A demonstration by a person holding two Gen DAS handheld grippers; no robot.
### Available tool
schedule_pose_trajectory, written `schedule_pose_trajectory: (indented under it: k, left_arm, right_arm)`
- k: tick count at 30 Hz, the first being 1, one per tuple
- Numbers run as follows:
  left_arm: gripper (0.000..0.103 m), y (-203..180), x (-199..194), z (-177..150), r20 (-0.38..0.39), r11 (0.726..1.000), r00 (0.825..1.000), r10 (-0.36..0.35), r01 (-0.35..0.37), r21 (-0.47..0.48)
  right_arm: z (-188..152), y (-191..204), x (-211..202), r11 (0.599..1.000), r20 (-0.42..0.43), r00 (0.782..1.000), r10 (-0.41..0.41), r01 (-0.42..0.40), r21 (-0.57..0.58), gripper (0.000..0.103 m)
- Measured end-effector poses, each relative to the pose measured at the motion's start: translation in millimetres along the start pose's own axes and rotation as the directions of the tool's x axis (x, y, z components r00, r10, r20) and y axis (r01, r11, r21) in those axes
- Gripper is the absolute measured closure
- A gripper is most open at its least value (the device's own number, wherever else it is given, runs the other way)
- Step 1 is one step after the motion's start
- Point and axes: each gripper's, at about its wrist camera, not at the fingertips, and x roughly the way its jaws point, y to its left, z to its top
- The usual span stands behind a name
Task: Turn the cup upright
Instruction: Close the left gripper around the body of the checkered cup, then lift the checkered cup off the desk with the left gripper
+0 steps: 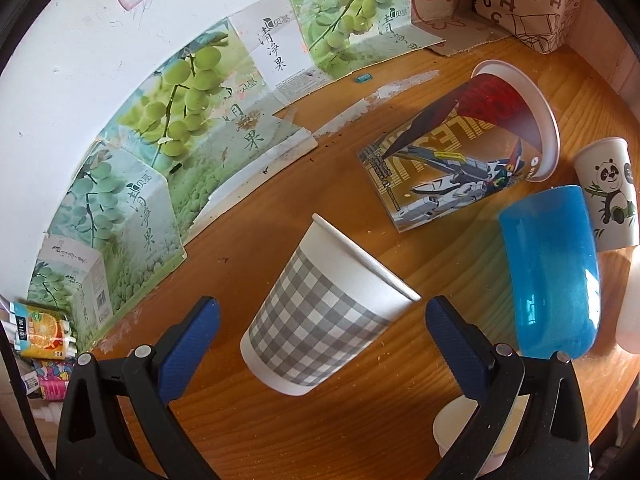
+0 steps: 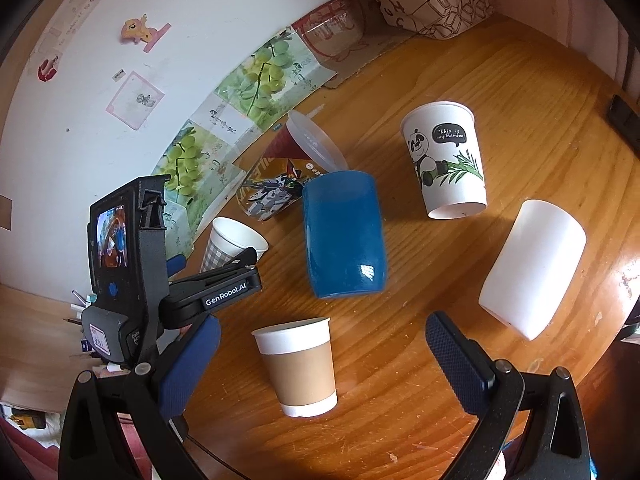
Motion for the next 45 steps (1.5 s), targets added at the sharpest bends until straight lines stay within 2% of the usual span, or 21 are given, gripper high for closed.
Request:
schedule_pose_trajectory:
  k: [3, 7, 15, 22, 30, 38, 45]
  left_arm:
    - [0.001, 1, 2, 2, 0.01, 1.0, 1.0, 0.016, -0.016, -0.002]
    - [0.002, 3, 6, 3, 0.003, 1.0, 1.0, 0.0, 0.0, -0.01]
    - [0.023, 3, 12, 3, -0.014, 1.0, 1.0, -0.021, 0.021, -0.005]
    - [0.025, 7, 12, 2, -0.019, 0.999, 0.999, -0.037, 0.037, -0.021]
    - [0.03, 12, 7, -1, -0.03, 0.999, 0.999, -0.025, 0.024, -0.042]
    - [0.032, 17, -11, -5, -0.005, 0.998, 1.0, -0.006, 0.006, -0.069]
    - [0.033, 23, -34, -14, -0.004, 0.992, 1.0, 0.001, -0.002, -0.13]
  right_arm:
    - [-1, 1, 0, 1.0, 0.002, 1.0, -0.006, 0.006, 0.0, 0.0]
    - [-2, -1, 0, 1.0, -0.002, 1.0, -0.011, 0.011, 0.01, 0.0]
    - [-2, -3, 0, 1.0, -0.008, 1.0, -0.018, 0.018, 0.018, 0.0]
    - [-5, -3, 1, 1.0, -0.017, 1.0, -0.013, 0.013, 0.022, 0.0]
    - [-6, -3, -3, 1.0, -0.017, 1.0, -0.01, 0.01, 0.018, 0.0]
    - [-8, -1, -6, 1.0, -0.035, 0.999, 0.008, -0.008, -0.018, 0.0]
    - [-11, 0, -13, 0.997, -0.065, 0.998, 0.026, -0.031, -0.074, 0.0]
